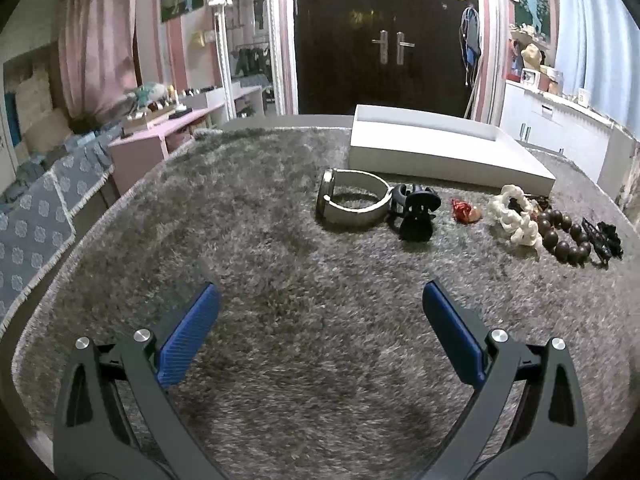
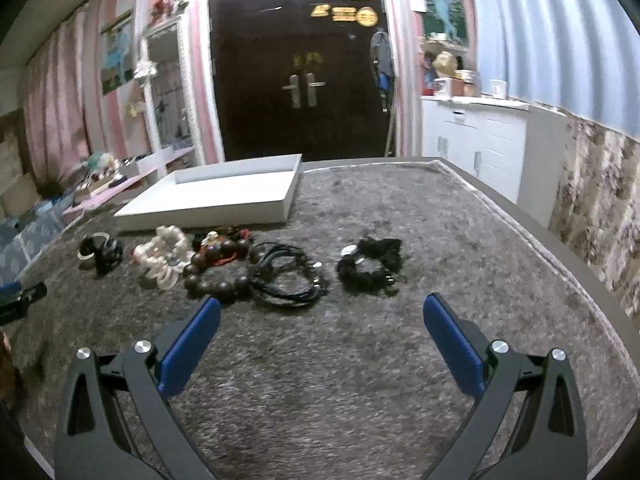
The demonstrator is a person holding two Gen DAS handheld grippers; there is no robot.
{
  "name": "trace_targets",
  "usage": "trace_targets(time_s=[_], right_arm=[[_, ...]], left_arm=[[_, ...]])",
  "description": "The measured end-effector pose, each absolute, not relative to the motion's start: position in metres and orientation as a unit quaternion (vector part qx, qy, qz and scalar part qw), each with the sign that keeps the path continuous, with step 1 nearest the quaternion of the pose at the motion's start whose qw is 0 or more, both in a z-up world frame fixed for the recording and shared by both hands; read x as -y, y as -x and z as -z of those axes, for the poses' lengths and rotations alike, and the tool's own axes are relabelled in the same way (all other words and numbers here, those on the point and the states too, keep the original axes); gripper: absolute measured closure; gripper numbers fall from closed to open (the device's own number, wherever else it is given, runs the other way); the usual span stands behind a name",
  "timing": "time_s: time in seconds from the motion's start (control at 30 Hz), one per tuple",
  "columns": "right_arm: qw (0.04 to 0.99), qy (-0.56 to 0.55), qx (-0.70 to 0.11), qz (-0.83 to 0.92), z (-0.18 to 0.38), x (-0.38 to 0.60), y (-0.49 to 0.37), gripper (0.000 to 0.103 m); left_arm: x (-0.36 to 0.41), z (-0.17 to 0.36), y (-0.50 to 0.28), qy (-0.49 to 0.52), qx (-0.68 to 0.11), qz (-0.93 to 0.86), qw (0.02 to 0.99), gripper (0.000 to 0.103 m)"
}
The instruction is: Organize jewelry
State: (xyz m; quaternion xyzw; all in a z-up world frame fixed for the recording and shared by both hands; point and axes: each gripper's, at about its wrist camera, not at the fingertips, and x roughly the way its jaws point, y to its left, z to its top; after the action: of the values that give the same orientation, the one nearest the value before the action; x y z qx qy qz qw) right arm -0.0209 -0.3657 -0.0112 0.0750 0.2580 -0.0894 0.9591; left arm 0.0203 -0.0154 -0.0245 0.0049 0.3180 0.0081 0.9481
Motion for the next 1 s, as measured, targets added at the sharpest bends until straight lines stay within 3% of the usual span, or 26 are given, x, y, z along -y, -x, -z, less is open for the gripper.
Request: trace_targets(time_s=[0.47, 0.57, 0.63, 0.83, 1.0], right_arm=[[0.946, -0.065, -0.305, 0.086, 0.012, 0.368, 0.0, 0.002], [0.948, -0.075, -0.302, 0.072, 0.002, 0.372, -0.008, 0.015], [0.947, -0.071, -0.307, 0.059, -0.002, 0.372, -0.017, 0.048], [0.937, -0.031, -0.344, 0.045, 0.001, 0.371, -0.054, 0.05], [0.93, -0.03, -0.366, 0.033, 0.011, 0.375, -0.081, 0.053]], left_arm=[[0.018, 0.015, -0.021, -0.006, -0.313, -0.03, 0.949, 0.003], [0.024, -0.003, -0.029, 0.003, -0.304, -0.025, 0.952, 0.003], [0.034, -0.013, -0.035, -0.008, -0.294, -0.022, 0.956, 0.003], [0.073, -0.017, -0.064, -0.008, -0.311, 0.011, 0.95, 0.003], [0.11, -0.004, -0.093, -0.02, -0.346, 0.051, 0.937, 0.02]])
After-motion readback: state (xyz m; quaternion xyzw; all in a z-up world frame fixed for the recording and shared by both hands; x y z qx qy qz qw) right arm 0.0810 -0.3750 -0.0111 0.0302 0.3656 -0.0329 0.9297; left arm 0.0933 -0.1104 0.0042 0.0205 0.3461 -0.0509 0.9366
